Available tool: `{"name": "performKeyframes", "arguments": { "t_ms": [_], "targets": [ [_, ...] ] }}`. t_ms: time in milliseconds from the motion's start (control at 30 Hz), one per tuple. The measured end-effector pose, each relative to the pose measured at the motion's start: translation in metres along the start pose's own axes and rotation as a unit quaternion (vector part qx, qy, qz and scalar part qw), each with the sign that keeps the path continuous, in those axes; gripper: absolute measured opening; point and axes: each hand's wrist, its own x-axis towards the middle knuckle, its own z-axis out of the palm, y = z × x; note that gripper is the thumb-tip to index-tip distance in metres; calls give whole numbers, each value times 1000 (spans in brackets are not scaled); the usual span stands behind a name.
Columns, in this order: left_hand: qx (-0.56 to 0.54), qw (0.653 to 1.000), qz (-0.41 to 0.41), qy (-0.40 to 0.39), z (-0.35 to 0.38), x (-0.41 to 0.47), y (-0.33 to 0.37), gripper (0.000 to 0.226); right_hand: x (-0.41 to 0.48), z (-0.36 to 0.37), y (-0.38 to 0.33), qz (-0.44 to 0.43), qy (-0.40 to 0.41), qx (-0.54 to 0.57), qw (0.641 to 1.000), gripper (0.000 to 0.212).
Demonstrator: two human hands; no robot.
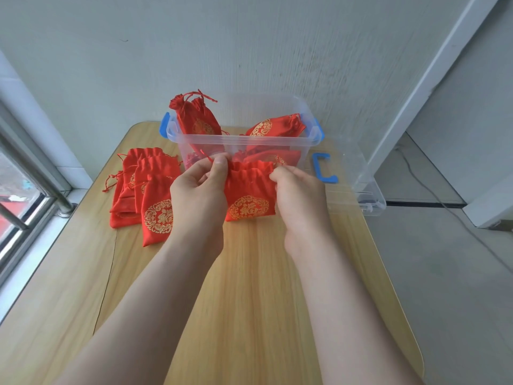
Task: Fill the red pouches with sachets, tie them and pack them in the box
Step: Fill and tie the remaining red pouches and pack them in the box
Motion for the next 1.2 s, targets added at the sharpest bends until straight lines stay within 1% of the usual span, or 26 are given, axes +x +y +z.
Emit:
{"name": "performKeyframes", "arguments": {
  "t_ms": [133, 267, 400, 500, 633, 733, 800, 867, 1000, 1033, 1100, 1167, 1200],
  "targets": [
    [36, 999, 5, -11, -6, 1, 1, 21, -2, 5, -5, 27, -36, 71, 996, 17],
    [28, 999, -8, -17, -11, 5, -1, 27, -2, 6, -1, 15, -20, 80, 996, 26],
    [9, 999, -31, 5, -12, 5, 1, 31, -1, 5, -4, 70, -6, 113, 991, 22],
    [-10, 998, -62, 28, -14, 8, 2, 30, 2, 2, -4, 108, 9, 180, 978, 20],
    [-66, 992, -104, 32, -14, 13, 0, 26, 3, -3, -4, 149, 8, 291, 945, 16],
    [-90, 990, -108, 31, -12, 13, 0, 26, 3, -5, -6, 156, -2, 322, 934, 12],
    [-98, 989, -104, 29, -11, 12, 1, 26, 3, -5, -5, 160, -9, 304, 939, 10],
    [-100, 990, -97, 32, -11, 11, 2, 26, 3, -6, -4, 152, -11, 258, 954, 9],
    [-106, 990, -81, 41, -10, 11, 3, 26, 0, -11, -6, 97, -26, 193, 976, 9],
    [-108, 990, -78, 43, -10, 11, 3, 26, -1, -12, -8, 76, -28, 164, 983, 8],
    [-110, 990, -74, 43, -10, 12, 3, 26, -5, -13, -8, 22, -20, 69, 997, 4],
    [-112, 990, -73, 42, -10, 13, 3, 26, -7, -14, -6, -18, -14, -6, 1000, 5],
    [-112, 990, -72, 44, -10, 13, 3, 26, -6, -14, -4, -27, -12, -22, 999, 6]
  ]
}}
